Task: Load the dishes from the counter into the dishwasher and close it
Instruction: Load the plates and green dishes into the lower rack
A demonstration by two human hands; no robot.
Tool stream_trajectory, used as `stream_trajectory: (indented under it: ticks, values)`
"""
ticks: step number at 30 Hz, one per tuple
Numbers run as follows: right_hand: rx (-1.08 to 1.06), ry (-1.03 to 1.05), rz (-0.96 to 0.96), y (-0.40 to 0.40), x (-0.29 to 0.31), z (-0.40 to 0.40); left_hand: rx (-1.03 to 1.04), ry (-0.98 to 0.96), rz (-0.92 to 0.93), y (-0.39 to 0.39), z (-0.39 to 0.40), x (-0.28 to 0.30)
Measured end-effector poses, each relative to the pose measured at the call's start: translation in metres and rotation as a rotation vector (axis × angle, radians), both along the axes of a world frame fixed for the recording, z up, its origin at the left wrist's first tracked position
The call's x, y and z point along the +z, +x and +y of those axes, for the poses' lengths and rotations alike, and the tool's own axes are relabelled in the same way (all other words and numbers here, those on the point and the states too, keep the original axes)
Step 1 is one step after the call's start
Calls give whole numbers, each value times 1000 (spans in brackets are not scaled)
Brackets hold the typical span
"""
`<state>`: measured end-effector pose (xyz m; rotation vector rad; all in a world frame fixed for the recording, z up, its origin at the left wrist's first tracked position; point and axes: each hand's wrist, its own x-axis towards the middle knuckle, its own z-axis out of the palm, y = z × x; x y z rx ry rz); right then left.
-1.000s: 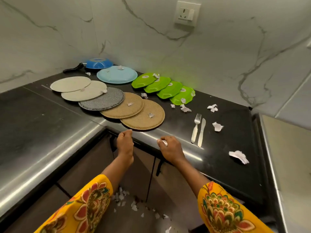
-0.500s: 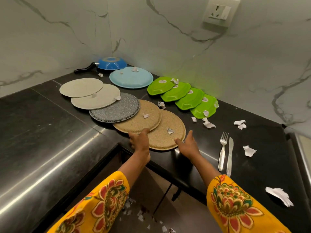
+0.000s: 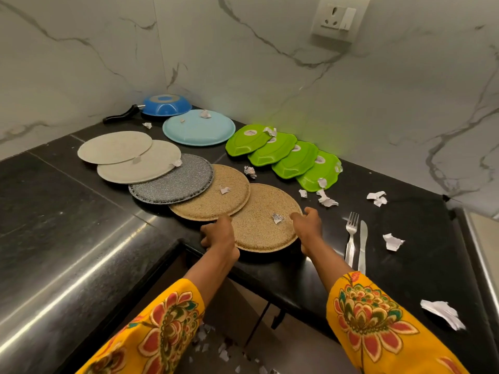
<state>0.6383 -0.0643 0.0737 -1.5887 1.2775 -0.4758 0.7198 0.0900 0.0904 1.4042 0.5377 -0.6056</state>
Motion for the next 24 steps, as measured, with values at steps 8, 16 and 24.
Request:
stream_trajectory:
  ticks: [8,16,24]
  values:
    - [-120,42,-82,-43,29,-3,-147,-103,45,-39,-2,11]
    - [-277,165,-297,-122,83,-4,-182,-260,80,-95,-13,43]
    - [-333,37,-374,-231,100,8,-262,-311,70,-180,-28,63]
